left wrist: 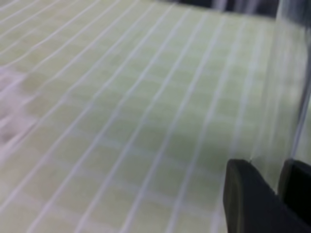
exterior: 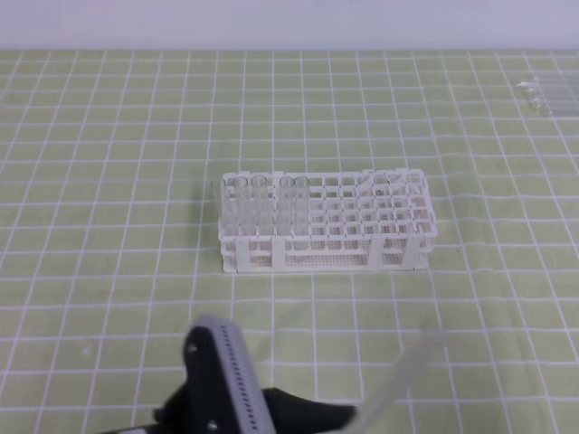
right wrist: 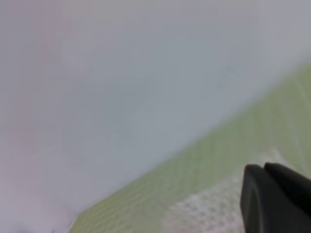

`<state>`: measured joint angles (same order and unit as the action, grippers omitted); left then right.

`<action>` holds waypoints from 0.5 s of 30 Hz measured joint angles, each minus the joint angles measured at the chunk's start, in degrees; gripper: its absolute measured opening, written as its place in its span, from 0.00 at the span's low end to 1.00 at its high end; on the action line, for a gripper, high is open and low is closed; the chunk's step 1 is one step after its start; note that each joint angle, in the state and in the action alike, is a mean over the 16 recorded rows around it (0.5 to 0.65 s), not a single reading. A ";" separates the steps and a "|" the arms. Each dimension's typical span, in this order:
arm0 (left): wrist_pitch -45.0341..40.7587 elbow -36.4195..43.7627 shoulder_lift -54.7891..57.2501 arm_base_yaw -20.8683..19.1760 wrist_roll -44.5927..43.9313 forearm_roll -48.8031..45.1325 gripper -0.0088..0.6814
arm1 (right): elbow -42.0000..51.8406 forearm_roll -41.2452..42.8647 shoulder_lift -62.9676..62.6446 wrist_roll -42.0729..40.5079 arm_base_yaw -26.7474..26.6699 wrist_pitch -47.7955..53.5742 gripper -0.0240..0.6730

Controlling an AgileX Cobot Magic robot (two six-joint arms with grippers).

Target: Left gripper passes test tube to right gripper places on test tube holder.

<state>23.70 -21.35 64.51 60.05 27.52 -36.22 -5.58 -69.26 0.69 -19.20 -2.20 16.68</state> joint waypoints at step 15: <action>25.21 -0.05 16.85 0.05 -0.19 0.27 0.10 | -12.36 -21.78 15.78 -49.32 0.00 28.17 0.41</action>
<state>48.91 -21.40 81.35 60.10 27.33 -35.95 -17.95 -91.05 16.47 -68.52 -2.20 44.84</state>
